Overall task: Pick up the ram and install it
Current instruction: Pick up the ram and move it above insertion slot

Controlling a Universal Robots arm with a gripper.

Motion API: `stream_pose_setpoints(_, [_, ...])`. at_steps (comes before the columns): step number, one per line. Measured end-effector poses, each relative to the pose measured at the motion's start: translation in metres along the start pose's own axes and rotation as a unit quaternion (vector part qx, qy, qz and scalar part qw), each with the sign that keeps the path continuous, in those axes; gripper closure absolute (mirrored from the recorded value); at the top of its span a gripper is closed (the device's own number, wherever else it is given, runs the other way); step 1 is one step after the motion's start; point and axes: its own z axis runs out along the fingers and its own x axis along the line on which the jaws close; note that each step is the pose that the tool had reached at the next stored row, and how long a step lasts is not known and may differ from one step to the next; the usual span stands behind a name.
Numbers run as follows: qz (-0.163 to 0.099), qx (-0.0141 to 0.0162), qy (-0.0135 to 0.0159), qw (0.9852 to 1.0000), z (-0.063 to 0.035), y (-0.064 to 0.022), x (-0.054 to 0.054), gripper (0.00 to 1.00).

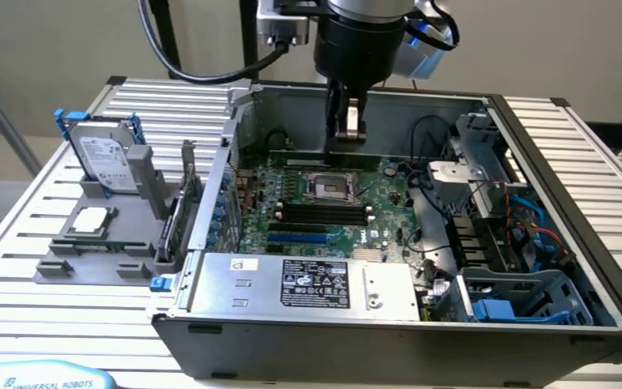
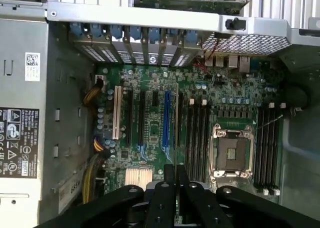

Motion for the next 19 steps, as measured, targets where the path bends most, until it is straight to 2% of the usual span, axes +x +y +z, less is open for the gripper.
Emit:
stream_pose_setpoints(6, [0.0,0.0,0.0,1.0,0.0118,-0.0098,-0.02,0.87])
stream_pose_setpoints(13, [0.0,0.0,0.0,1.0,0.0257,-0.0144,-0.044,0.87])
stream_pose_setpoints(19, [0.01,0.0006,-0.0004,0.9999,0.0364,-0.0162,-0.049,0.87])
